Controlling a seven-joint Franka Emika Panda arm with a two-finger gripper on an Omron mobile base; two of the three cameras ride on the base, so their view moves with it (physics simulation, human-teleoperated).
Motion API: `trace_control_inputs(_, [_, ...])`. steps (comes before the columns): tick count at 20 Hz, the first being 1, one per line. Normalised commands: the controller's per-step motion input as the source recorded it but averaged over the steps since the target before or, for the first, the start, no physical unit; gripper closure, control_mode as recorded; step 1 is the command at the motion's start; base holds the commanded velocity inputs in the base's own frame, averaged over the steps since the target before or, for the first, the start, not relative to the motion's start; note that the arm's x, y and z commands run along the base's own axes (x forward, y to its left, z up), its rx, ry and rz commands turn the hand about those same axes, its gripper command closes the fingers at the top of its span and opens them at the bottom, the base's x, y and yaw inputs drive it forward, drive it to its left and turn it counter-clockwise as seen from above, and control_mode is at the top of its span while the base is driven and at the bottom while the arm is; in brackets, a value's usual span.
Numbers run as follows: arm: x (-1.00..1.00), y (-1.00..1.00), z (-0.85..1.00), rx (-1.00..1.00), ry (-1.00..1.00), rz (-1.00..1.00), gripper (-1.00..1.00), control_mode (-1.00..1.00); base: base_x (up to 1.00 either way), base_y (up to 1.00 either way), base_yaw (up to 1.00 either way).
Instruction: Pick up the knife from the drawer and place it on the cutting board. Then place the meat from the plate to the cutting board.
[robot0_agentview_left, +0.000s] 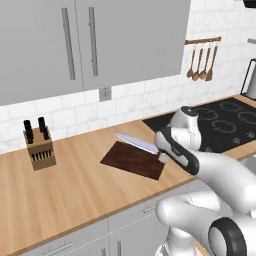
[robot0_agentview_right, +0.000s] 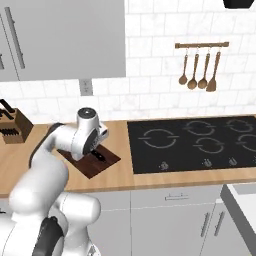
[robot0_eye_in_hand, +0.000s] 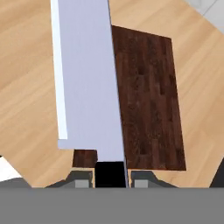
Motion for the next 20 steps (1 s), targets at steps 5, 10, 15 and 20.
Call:
trace_control_inputs(5, [0.92,-0.17,-0.41,-0.11,0.09,-0.01,1.00,-1.00,0.00,0.00,0.00])
trace_control_inputs(10, [0.66,-0.02,-0.02,-0.01,0.22,0.00,1.00,-1.00,0.00,0.00,0.00])
trace_control_inputs(15, [0.36,0.00,-0.07,0.00,0.14,0.00,1.00,-1.00,0.00,0.00,0.00])
trace_control_inputs(20, [0.01,0.03,-0.42,0.00,0.00,0.00,1.00,-1.00,0.00,0.00,0.00])
